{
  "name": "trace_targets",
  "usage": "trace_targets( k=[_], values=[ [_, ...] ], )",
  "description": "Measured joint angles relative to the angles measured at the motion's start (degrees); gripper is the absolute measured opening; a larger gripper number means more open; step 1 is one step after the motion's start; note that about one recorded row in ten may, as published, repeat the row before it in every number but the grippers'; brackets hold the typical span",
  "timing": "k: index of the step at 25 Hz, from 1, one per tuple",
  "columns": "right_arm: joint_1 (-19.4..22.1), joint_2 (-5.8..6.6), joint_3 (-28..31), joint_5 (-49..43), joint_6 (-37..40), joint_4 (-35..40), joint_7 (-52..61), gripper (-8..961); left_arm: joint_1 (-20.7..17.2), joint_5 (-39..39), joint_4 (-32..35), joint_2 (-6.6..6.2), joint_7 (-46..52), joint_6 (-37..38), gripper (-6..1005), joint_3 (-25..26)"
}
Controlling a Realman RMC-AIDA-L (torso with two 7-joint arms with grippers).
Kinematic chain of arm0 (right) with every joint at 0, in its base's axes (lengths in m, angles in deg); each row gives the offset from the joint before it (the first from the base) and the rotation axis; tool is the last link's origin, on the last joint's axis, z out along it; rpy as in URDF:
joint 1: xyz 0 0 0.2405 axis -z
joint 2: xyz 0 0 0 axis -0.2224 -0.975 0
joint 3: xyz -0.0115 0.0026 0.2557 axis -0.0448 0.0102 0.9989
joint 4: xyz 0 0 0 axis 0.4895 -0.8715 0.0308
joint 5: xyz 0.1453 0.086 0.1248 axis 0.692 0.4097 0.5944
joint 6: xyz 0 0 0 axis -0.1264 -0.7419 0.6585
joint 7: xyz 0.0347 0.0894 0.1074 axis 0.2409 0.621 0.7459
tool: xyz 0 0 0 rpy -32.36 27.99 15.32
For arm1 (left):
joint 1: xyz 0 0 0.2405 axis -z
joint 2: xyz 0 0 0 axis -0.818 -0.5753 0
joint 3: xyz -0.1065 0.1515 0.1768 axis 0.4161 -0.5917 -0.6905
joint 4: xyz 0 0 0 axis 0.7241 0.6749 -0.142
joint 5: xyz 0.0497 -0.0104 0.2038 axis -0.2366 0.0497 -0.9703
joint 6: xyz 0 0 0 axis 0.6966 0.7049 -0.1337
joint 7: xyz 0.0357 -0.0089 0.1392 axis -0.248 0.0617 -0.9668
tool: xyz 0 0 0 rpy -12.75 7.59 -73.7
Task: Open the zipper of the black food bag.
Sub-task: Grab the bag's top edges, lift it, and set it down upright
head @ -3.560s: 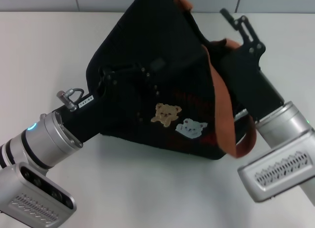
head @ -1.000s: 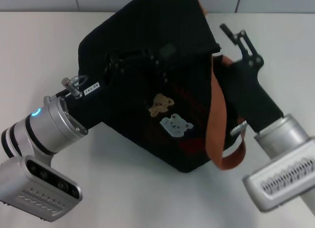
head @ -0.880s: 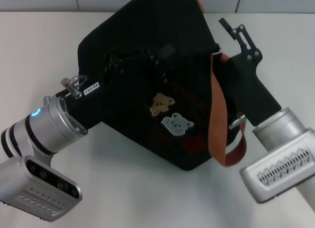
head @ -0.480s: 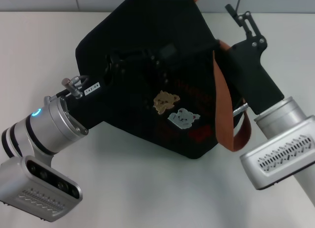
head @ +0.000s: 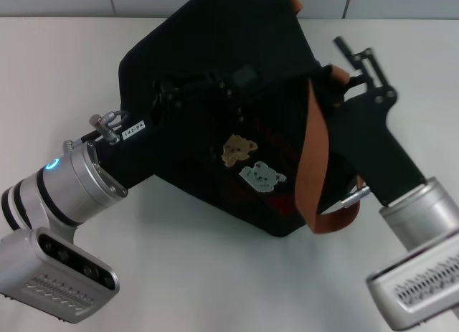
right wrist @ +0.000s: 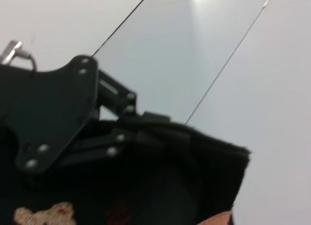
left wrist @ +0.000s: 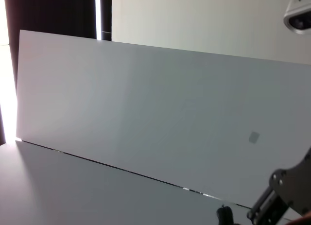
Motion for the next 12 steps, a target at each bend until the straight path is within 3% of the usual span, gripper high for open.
trace_targets(
  k=[6, 12],
  values=[
    [-2.53, -0.21, 1.19, 0.19, -5.23, -0.42, 0.01, 831, 0.08, 0.07, -0.08, 0.00, 0.00, 0.06, 90, 0.02],
    [-4.97, -0.29, 6.72, 0.22, -6.85, -1.44, -0.45, 831, 0.11, 0.18, -0.21, 0.01, 0.00, 0.22, 90, 0.02]
  ],
)
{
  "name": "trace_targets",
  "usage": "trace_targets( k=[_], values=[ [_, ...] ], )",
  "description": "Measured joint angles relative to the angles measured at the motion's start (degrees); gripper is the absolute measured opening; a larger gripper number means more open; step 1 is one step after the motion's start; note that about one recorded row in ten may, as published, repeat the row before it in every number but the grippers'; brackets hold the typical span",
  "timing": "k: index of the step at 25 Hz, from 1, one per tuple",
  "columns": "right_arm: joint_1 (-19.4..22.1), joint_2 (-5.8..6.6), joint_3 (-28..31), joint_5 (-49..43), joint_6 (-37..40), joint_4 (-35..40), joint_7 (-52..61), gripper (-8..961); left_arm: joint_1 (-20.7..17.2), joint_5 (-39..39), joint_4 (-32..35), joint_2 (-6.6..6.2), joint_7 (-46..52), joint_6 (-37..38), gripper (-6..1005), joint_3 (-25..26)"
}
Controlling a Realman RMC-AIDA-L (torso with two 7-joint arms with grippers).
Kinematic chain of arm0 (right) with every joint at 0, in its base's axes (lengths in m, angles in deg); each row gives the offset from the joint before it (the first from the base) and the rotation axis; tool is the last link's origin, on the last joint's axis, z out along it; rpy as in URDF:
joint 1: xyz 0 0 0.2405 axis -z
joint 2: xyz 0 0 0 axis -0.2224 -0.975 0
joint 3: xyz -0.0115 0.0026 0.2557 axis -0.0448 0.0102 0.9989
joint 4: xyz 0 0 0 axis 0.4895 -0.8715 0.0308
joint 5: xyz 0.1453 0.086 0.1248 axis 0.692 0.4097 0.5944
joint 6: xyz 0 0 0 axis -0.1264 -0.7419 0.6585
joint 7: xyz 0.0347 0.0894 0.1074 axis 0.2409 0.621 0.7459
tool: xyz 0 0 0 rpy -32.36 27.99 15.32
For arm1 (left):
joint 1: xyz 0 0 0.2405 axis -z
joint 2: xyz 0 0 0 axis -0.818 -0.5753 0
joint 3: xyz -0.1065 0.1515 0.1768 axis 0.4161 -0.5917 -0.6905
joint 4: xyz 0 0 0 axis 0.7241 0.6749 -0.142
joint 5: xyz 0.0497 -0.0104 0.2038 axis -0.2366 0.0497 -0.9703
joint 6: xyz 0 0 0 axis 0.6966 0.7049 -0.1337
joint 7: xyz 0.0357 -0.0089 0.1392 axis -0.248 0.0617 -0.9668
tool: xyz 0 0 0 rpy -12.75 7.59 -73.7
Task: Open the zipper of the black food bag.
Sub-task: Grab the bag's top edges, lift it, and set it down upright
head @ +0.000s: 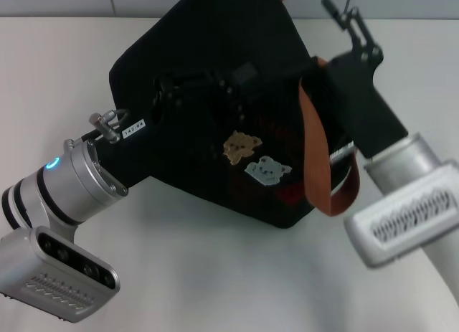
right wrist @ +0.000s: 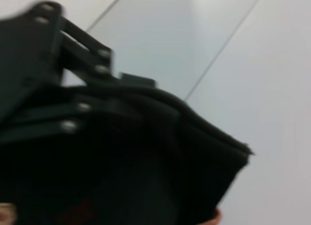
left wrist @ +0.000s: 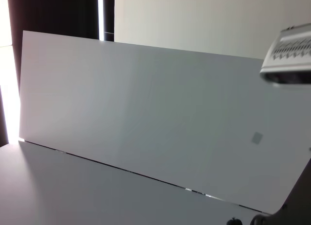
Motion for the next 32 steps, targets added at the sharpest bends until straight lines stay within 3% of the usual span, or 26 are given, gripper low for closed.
trace_targets(
  k=[4, 11, 14, 22, 26, 32],
  values=[
    [-1.43, 0.11, 4.87, -0.08, -4.77, -0.76, 0.21, 830, 0.01, -0.13, 0.00, 0.00, 0.00, 0.03, 90, -0.01],
    [-0.91, 0.25, 4.56, -2.41, -4.80, -0.39, -0.06, 830, -0.05, -0.18, 0.07, -0.01, 0.00, 0.19, 90, -0.02],
    [2.66, 0.24, 4.87, -6.81, -3.93, -0.79, -2.31, 830, -0.07, -0.20, 0.16, -0.01, 0.00, 0.19, 90, -0.03],
    [9.55, 0.35, 7.35, -6.54, 1.83, -3.81, -5.75, 830, -0.09, -0.14, 0.28, 0.00, 0.00, 0.24, 91, 0.06],
    [12.52, 0.19, 13.47, -6.14, 1.52, -4.58, -1.20, 830, -0.09, -0.13, 0.29, -0.01, 0.00, 0.28, 91, 0.31],
    [16.89, 0.49, 14.83, -5.65, 1.87, -4.94, 9.09, 831, -0.09, -0.10, 0.37, -0.01, 0.00, 0.30, 91, 0.41]
  ],
)
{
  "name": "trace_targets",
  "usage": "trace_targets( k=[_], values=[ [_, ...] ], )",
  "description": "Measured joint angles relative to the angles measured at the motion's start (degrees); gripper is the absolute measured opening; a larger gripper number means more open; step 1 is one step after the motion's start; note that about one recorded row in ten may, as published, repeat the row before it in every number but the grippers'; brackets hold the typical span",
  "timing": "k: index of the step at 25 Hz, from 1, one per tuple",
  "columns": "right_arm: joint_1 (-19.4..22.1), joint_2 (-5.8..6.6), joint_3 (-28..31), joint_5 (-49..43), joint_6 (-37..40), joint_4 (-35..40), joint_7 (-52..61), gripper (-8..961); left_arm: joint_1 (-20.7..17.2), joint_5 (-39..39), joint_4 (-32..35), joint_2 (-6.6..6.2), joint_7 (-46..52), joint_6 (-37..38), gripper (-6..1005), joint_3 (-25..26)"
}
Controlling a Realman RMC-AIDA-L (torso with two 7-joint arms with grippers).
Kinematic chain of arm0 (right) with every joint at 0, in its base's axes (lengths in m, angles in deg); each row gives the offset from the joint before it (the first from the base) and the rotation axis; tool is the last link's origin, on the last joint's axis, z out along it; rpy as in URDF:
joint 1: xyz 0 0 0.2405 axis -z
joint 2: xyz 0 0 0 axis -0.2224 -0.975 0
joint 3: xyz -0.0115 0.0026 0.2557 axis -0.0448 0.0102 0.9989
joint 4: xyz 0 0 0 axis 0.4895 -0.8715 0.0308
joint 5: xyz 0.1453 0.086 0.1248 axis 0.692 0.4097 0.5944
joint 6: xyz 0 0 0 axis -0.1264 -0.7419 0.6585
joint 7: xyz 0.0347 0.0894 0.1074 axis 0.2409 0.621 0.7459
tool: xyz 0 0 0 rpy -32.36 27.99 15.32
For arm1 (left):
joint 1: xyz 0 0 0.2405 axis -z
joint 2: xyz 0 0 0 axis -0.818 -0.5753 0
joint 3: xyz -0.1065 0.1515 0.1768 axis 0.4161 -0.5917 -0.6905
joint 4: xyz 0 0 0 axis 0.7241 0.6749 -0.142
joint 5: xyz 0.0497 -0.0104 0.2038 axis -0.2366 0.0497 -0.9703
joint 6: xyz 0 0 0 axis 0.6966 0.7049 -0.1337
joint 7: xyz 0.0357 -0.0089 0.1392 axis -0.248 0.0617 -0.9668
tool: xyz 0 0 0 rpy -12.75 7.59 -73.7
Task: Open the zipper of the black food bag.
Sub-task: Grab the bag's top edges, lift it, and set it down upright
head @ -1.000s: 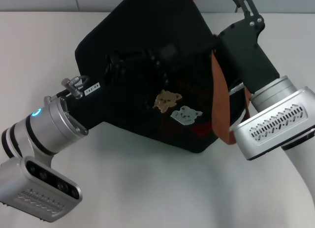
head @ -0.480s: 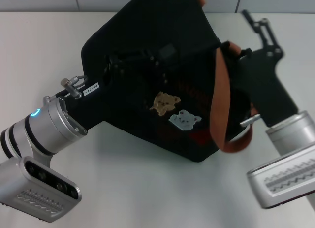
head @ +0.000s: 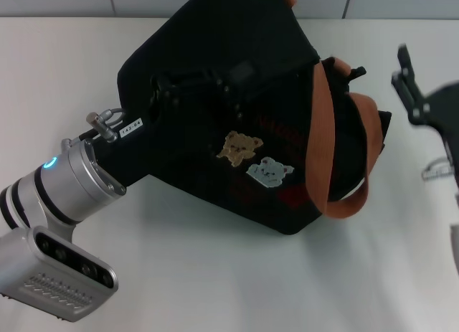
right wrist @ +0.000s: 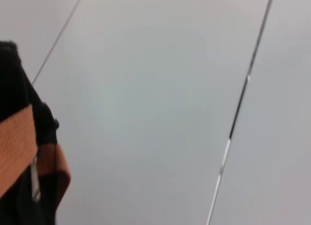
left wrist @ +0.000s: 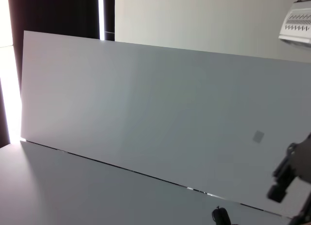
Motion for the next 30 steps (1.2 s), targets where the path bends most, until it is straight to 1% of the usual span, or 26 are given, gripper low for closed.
trace_targets(
  k=[2, 4, 6, 7, 9, 15, 21, 25, 28, 30],
  values=[
    [1.13, -0.13, -1.44, -0.01, -0.10, 0.63, 2.45, 831, 0.00, 0.01, -0.01, 0.00, 0.00, 0.00, 91, 0.04],
    [1.55, -0.23, -4.10, 0.00, -0.90, 1.33, 4.47, 831, 0.01, 0.02, 0.00, 0.00, 0.00, 0.00, 91, 0.03],
    [1.52, -0.25, -6.07, 0.00, -3.01, 1.71, 5.31, 831, 0.07, 0.06, 0.00, 0.00, 0.00, 0.00, 91, 0.03],
    [1.34, -0.17, -7.43, 0.01, -5.90, 1.73, 5.49, 831, 0.16, 0.08, 0.00, -0.01, 0.00, 0.00, 91, 0.03],
    [1.28, -0.09, -7.99, -0.01, -6.89, 1.65, 5.58, 831, 0.37, 0.20, 0.02, -0.02, 0.00, 0.00, 91, 0.02],
    [0.75, 0.18, -12.56, -0.55, -9.76, 0.91, 5.54, 831, 0.50, 0.23, -0.17, -0.02, -0.46, 1.03, 91, 0.01],
    [-1.81, 0.29, -13.45, -3.53, -14.75, -0.40, 5.72, 831, 0.60, 0.18, -0.34, 0.02, -0.78, 1.41, 91, -0.25],
    [-4.48, 0.26, -14.12, -4.38, -18.17, -0.75, 6.26, 832, 0.54, 0.10, -0.40, 0.05, -1.01, 1.48, 91, -0.33],
    [-4.66, 0.23, -14.32, -4.45, -16.96, -0.65, 6.13, 832, 0.33, 0.12, -0.49, 0.07, -1.27, 1.51, 91, -0.33],
    [-3.71, 0.12, -13.98, -4.36, -13.71, 0.10, 6.48, 831, 0.07, 0.12, -0.54, 0.11, -1.30, 1.54, 91, -0.39]
  ],
)
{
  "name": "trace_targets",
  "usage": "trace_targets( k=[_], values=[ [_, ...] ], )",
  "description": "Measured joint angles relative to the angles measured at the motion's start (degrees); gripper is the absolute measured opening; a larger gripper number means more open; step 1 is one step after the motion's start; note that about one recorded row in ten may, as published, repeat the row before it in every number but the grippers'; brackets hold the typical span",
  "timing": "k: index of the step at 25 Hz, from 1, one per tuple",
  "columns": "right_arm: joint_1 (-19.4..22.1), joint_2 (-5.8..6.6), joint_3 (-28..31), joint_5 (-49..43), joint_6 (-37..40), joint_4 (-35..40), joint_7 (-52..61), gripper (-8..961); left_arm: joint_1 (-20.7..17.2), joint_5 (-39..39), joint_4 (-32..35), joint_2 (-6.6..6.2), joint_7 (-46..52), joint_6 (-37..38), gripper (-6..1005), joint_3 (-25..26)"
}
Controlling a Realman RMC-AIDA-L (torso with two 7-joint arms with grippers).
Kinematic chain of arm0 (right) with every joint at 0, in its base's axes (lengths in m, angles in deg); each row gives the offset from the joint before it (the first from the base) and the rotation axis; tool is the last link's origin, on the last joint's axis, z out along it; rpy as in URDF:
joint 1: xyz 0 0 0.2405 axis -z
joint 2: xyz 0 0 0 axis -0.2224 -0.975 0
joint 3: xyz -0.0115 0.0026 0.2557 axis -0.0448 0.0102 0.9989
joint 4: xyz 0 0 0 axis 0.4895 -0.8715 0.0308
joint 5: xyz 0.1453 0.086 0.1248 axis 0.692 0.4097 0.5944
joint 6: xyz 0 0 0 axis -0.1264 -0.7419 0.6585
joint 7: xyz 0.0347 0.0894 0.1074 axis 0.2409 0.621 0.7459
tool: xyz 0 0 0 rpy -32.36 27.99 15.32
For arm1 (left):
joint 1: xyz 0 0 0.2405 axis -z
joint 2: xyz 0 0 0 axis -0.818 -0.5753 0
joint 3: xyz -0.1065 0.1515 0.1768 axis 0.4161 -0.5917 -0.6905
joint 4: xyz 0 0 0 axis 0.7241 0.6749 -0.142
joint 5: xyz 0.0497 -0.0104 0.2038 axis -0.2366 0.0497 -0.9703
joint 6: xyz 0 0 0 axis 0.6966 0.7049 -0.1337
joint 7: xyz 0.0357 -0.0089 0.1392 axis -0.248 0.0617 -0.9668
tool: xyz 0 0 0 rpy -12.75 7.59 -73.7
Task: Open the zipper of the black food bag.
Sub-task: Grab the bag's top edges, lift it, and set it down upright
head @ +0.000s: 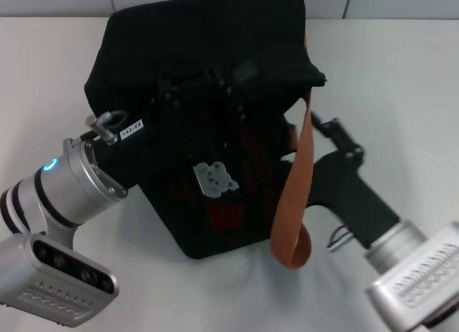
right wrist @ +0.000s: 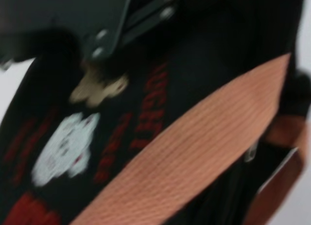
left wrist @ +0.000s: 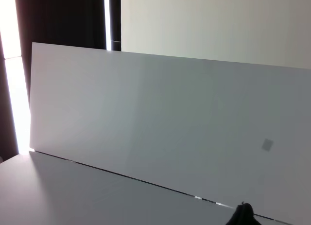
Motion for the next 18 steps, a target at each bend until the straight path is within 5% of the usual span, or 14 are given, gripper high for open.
trace_targets(
  k=[7, 12, 18],
  values=[
    [3.76, -0.64, 2.75, 3.92, 18.90, 9.70, 17.28, 831, -1.05, -0.03, -0.35, 0.04, -0.03, -1.64, 91, -0.11],
    [2.78, -0.65, 2.82, 6.96, 21.33, 11.77, 20.15, 830, -1.34, -0.05, -0.82, 0.06, -0.67, -2.00, 91, -0.56],
    [-1.10, -0.62, 1.17, 6.62, 20.92, 13.42, 10.69, 830, -1.39, -0.07, -0.89, 0.07, -0.87, -2.11, 91, -0.73]
  ],
)
